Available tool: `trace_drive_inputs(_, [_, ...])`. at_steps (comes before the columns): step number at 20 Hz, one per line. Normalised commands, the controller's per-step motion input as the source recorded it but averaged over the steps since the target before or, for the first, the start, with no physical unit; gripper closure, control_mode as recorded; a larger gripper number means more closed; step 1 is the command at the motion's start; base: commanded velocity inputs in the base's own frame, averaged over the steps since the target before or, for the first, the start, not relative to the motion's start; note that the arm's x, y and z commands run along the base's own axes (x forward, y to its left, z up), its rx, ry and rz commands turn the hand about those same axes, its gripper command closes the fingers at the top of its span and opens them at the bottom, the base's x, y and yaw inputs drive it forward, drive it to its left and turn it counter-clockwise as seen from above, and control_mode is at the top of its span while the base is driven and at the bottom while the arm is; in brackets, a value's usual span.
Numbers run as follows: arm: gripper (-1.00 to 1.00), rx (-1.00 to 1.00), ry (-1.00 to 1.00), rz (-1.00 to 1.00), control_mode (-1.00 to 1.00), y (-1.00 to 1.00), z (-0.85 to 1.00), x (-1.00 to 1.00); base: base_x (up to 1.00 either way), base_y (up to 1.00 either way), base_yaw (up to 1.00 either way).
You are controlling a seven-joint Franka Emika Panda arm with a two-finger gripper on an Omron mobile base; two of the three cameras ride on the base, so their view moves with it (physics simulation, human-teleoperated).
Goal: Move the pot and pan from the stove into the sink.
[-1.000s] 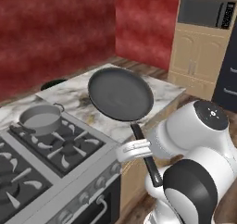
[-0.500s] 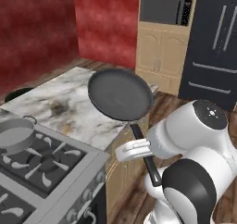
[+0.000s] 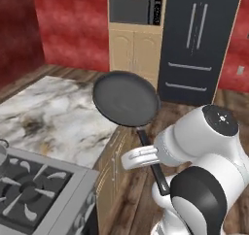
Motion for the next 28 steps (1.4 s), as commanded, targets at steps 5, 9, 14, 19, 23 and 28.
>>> trace_drive_inputs(5, [1.0, 0.0, 0.0, 0.0, 1.0, 0.0, 0.0, 0.0, 0.0, -0.19, -0.36])
trace_drive_inputs(9, [1.0, 0.0, 0.0, 0.0, 1.0, 0.0, 0.0, 0.0, 0.0, -0.12, -0.37])
trace_drive_inputs(14, [1.0, 0.0, 0.0, 0.0, 1.0, 0.0, 0.0, 0.0, 0.0, -0.16, -0.39])
trace_drive_inputs(19, [1.0, 0.0, 0.0, 0.0, 1.0, 0.0, 0.0, 0.0, 0.0, -0.17, -0.39])
trace_drive_inputs(23, [1.0, 0.0, 0.0, 0.0, 1.0, 0.0, 0.0, 0.0, 0.0, -0.18, -0.4])
trace_drive_inputs(28, [1.0, 0.0, 0.0, 0.0, 1.0, 0.0, 0.0, 0.0, 0.0, -0.17, -0.4])
